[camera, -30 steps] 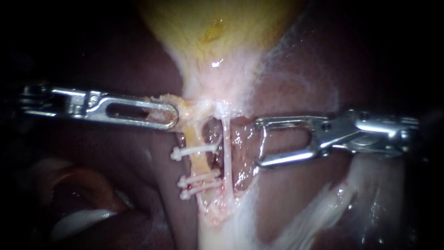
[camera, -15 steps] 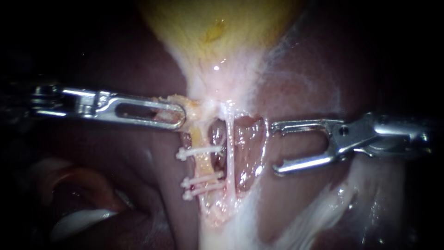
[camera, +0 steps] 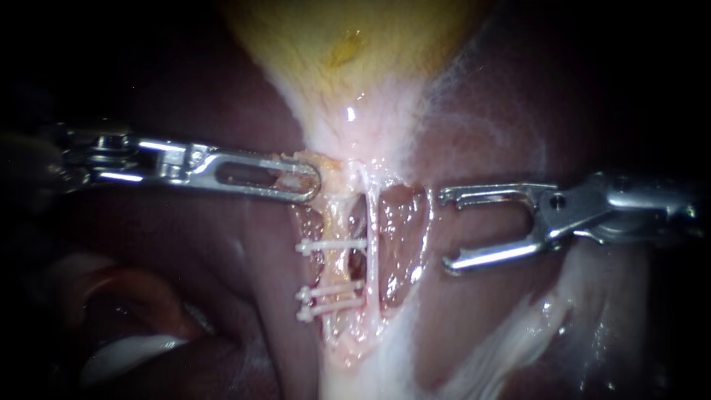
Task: Going back third clip left tube
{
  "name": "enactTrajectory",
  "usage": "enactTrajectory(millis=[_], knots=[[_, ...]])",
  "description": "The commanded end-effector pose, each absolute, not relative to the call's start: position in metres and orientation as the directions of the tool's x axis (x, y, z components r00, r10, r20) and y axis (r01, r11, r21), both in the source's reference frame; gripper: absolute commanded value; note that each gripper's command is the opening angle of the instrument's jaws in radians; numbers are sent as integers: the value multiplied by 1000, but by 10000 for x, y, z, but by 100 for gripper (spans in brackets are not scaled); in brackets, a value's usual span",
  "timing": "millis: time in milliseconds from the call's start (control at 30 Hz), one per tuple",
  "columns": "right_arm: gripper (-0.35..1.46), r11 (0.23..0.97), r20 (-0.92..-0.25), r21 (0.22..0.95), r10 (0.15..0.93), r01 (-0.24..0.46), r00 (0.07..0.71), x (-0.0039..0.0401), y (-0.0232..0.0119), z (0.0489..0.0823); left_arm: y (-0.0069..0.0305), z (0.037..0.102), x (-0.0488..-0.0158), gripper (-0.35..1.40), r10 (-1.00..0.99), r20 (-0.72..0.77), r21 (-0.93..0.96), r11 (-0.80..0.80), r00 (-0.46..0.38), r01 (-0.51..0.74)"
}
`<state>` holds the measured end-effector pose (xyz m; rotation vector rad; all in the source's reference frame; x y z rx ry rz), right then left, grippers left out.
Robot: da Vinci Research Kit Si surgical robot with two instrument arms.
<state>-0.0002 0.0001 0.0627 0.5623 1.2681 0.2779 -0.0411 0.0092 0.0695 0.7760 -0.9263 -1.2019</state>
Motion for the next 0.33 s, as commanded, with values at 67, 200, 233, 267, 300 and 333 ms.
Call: enactTrajectory(millis=[67,200,233,267,300,333], knots=[[50,834,-819,542,495,107,289,-2,1,627,92,695,-410,-35,-979,175,886,202,102,417],[50,834,-819,542,496,107,289,-2,1,627,91,695,-410,-35,-979,175,886,202,102,416],[50,834,-819,542,496,107,289,-2,1,627,91,695,-410,-35,-979,174,886,202,104,418],[50,834,-819,542,496,106,289,-2,1,627,91,695,-410,-35,-979,174,886,202,104,418],[50,834,-819,542,496,107,289,-2,1,626,91,695,-410,-35,-979,174,886,202,104,418],[50,834,-819,542,496,107,289,-2,1,626,91,695,-410,-35,-979,174,886,202,104,418]])
